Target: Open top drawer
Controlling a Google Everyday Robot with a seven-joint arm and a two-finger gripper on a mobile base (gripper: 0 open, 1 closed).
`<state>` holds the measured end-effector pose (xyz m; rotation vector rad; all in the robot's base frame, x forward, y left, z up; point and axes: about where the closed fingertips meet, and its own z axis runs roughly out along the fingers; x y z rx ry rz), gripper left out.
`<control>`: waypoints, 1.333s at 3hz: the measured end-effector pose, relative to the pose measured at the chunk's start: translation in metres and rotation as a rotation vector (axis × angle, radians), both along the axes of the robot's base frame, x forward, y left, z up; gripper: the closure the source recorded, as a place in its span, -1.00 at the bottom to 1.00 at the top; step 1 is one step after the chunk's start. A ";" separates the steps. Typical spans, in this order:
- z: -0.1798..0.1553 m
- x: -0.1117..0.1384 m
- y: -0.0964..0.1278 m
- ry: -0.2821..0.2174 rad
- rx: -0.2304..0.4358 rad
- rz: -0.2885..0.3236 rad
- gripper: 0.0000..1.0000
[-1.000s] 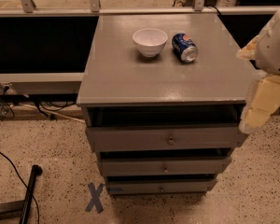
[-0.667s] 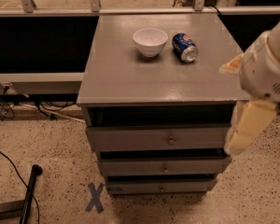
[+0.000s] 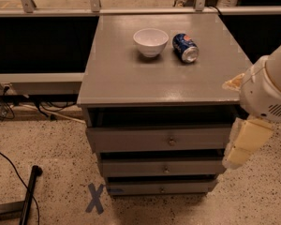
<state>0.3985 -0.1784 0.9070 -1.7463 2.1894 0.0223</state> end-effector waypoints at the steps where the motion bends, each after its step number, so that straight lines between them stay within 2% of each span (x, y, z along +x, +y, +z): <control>1: -0.031 -0.004 -0.004 0.005 0.021 0.017 -1.00; 2: -0.078 0.001 -0.010 -0.051 0.145 0.038 -1.00; 3: -0.109 0.010 -0.012 -0.142 0.318 0.018 -1.00; 4: -0.108 0.010 -0.016 -0.187 0.349 0.044 -1.00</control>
Offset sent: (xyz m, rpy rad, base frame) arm 0.0212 -0.0076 -0.1227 0.3386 -0.2711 0.2406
